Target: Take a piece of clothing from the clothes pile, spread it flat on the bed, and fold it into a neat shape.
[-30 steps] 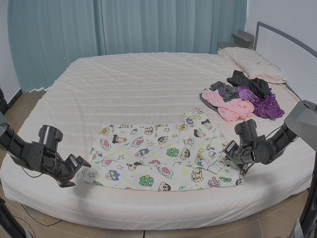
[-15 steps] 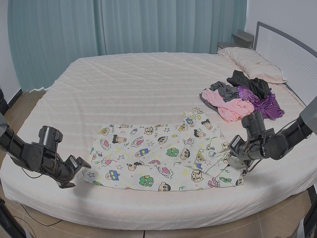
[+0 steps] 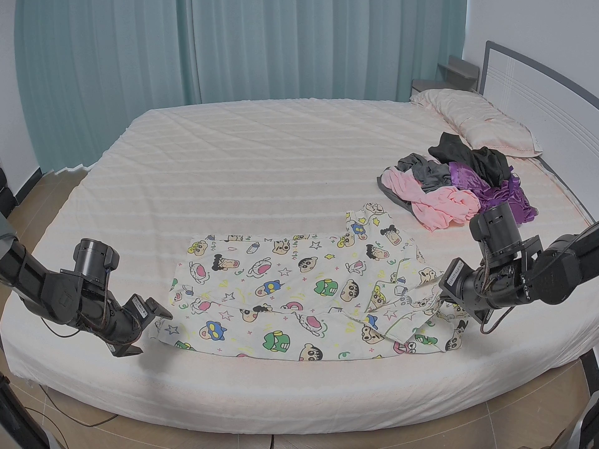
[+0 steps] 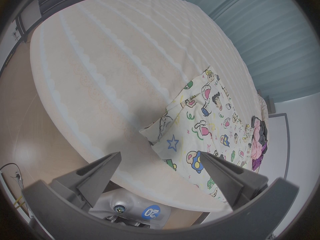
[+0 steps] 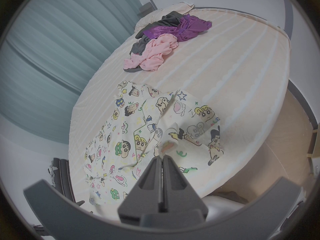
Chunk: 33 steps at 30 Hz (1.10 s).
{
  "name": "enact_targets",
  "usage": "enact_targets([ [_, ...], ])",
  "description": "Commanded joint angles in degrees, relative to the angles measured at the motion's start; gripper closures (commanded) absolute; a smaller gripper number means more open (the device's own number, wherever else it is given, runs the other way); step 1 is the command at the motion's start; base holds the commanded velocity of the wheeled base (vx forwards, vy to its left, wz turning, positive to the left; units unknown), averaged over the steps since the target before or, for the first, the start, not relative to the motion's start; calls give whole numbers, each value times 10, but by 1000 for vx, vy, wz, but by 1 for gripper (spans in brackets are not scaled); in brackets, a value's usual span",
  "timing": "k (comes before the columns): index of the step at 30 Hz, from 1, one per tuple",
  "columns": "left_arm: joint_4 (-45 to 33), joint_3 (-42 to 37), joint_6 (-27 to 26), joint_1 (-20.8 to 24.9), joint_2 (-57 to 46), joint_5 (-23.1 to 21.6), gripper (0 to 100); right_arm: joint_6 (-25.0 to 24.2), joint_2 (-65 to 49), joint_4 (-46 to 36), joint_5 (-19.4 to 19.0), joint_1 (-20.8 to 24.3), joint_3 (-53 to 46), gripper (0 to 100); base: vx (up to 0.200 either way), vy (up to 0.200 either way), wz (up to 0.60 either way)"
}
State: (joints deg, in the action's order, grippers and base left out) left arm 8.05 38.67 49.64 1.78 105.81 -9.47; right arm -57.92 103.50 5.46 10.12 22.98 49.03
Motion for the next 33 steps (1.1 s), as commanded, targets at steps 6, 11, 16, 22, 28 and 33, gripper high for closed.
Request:
enact_targets([
  [6,0,-3,0,6,0,0,0,6,-28,-3,38,34,-40,100,0,0,0],
  [11,0,-3,0,6,0,0,0,6,-30,-3,42,51,-61,100,0,0,0],
  [16,0,-3,0,7,0,0,0,5,-29,-2,42,61,-82,100,0,0,0],
  [22,0,-3,0,7,0,0,0,8,-44,-4,40,84,-114,0,0,0,0],
  [28,0,-3,0,7,-2,0,0,22,-53,-3,39,84,-114,0,0,0,0],
  [33,0,-3,0,6,-2,0,0,20,-29,6,33,81,-101,0,0,0,0],
])
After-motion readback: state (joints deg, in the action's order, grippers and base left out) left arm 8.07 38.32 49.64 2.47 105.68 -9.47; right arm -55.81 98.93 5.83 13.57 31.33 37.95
